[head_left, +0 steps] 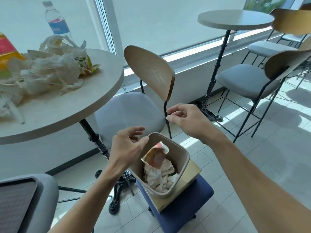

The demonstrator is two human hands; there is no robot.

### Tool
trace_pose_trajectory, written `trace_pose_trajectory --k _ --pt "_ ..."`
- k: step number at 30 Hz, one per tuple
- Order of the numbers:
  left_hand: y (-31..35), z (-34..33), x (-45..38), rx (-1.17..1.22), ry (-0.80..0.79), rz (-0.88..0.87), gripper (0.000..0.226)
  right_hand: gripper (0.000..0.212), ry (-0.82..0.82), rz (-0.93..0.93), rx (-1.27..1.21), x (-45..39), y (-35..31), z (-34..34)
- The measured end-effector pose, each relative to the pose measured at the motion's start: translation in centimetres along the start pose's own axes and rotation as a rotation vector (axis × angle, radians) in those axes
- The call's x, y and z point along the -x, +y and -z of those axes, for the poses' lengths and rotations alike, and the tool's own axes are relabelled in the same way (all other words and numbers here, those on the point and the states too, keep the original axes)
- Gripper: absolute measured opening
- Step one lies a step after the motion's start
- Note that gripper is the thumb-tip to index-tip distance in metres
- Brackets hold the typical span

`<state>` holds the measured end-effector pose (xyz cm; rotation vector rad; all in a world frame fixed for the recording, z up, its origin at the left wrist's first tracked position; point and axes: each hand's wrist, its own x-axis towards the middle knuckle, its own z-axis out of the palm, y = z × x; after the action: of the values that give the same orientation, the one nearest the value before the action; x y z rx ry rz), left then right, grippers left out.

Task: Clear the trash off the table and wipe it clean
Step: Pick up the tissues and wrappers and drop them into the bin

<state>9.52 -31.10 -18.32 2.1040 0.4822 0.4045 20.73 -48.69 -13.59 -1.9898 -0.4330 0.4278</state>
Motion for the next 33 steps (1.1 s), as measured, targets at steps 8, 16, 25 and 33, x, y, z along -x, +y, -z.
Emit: trace_pose_trajectory --k 8,16,25,33 --pt "2.4 5.9 0.5 0.038 0.125 -0.093 0.01 0.015 -0.112 0.132 0.009 -0.4 -4.4 -2.9" --pt "2.8 17.8 1.1 -0.002 0.345 -0.2 0.007 0.013 -0.226 0.398 0.001 -2.0 -14.0 -12.0" --pt "-2.4 28.5 -1.1 -0.238 0.482 -0.092 0.008 0.016 -0.336 0.555 0.134 -4.4 -20.6 -22.6" --pt "-7.1 31.3 -4.2 -0.416 0.338 0.024 0.041 0.021 -0.243 0.505 0.242 -7.7 -22.1 -27.4"
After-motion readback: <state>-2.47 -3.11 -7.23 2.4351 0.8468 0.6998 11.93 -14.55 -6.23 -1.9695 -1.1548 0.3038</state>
